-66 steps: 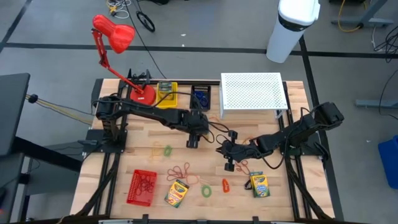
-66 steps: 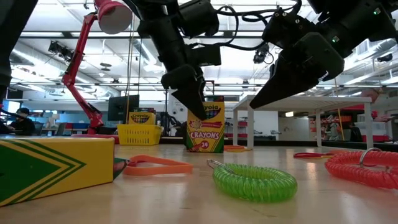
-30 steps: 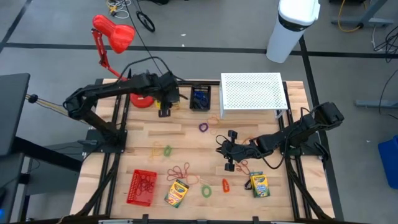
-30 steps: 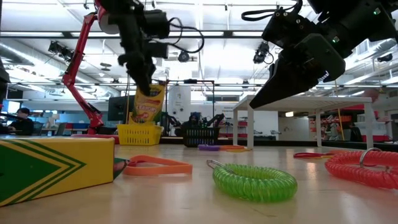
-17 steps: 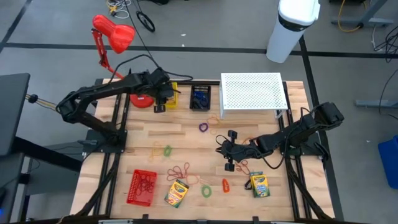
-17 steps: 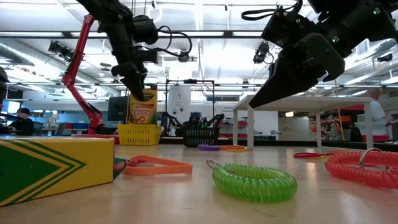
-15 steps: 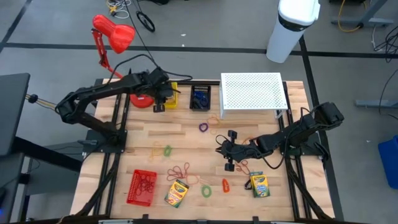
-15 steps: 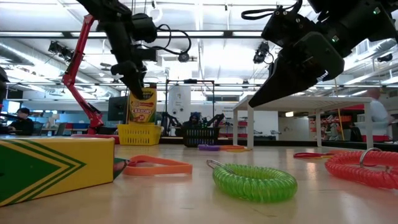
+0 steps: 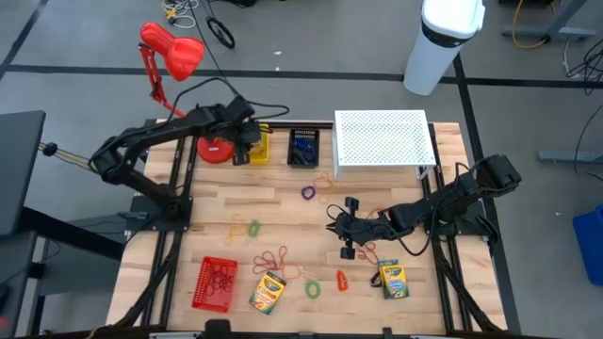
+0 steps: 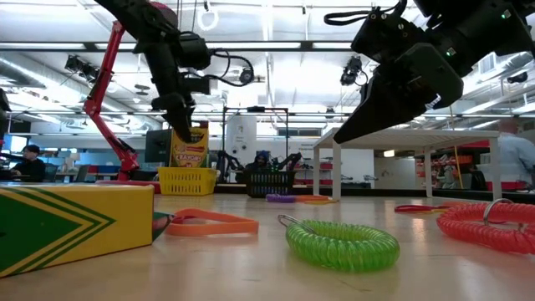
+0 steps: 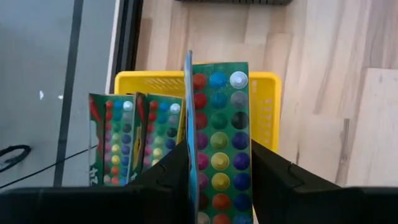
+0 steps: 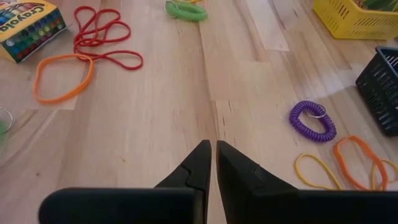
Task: Pick & Place Office Desk Supplies
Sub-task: Put the top left yellow crayon box into the yellow bin
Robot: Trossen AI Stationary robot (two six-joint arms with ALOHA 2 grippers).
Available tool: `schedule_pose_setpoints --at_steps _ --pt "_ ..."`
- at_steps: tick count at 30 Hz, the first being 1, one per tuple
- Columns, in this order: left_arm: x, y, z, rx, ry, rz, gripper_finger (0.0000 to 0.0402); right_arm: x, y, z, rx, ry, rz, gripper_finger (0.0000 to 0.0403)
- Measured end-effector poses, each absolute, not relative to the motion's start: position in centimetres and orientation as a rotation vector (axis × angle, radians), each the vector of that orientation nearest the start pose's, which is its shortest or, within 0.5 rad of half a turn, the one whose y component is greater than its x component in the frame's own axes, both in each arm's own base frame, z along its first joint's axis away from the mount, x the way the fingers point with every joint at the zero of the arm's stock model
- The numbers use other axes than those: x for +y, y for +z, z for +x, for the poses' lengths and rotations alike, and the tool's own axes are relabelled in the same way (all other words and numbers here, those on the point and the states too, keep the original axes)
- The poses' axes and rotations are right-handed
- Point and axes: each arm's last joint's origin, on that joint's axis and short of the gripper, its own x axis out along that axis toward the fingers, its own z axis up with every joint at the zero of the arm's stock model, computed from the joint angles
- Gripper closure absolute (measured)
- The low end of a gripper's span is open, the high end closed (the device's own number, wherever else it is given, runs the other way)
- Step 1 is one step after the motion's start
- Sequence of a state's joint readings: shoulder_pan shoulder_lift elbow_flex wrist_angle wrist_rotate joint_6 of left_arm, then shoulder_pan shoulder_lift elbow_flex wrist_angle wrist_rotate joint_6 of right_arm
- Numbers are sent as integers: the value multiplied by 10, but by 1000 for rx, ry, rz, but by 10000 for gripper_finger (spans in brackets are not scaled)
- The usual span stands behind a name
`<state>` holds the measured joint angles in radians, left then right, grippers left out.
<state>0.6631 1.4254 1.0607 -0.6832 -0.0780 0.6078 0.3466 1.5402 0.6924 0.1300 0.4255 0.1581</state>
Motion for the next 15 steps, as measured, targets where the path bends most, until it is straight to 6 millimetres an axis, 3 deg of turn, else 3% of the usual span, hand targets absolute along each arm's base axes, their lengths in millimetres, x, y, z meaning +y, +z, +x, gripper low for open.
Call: schedule_pose_setpoints --at_steps 15 --pt "187 233 220 1219 337 199 272 88 161 277 659 -100 -111 368"
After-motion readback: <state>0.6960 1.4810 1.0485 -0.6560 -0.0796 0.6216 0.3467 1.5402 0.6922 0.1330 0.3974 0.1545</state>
